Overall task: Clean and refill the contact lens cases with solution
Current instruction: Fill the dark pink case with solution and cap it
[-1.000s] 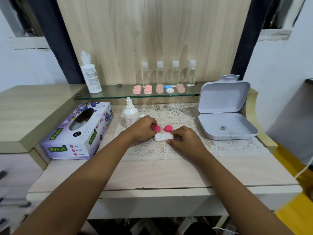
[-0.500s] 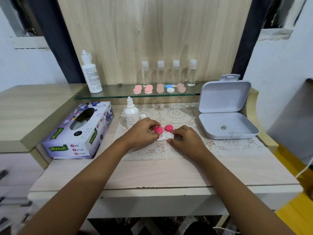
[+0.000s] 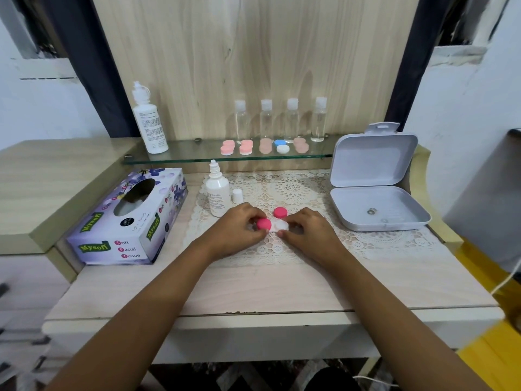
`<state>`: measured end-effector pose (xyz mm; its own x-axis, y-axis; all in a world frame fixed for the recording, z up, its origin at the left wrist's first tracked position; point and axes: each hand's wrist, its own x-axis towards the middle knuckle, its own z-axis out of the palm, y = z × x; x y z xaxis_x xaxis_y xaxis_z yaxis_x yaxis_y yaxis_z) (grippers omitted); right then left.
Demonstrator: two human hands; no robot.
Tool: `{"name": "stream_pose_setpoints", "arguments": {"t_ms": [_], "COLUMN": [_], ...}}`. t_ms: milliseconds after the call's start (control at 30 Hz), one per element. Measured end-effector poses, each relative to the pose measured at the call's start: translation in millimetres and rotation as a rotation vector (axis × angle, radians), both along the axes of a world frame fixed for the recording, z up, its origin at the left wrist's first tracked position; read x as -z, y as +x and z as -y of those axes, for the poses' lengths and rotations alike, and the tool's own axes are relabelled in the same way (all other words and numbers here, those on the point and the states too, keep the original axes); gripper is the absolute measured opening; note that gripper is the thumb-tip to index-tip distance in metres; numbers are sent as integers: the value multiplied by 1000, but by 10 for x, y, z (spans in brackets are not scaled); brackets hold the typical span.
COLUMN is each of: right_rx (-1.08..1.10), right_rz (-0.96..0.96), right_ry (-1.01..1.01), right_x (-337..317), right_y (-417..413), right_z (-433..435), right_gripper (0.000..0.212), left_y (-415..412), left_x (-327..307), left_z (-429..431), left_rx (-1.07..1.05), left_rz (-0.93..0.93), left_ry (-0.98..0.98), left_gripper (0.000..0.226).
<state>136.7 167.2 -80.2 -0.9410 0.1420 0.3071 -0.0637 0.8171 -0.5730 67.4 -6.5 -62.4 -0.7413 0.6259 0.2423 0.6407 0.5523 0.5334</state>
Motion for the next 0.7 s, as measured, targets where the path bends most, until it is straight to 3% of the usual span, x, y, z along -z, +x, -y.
{"name": "stream_pose_setpoints", "arguments": {"t_ms": [200, 533, 700], "right_rx": [-6, -10, -5], "right_rz": [9, 5, 15], "right_ry": [13, 13, 21], "right_x": [2, 3, 0], "right_y": [-4, -14, -14], "right_z": [-7, -9, -9], "right_gripper": [33, 32, 31], "left_y": [1, 30, 37], "left_x": [110, 184, 197], "left_z": [3, -54, -31], "left_rx": [-60, -115, -76], "left_rz": [3, -154, -97], "left_ry": [98, 93, 89], "left_gripper": [26, 30, 46]}}
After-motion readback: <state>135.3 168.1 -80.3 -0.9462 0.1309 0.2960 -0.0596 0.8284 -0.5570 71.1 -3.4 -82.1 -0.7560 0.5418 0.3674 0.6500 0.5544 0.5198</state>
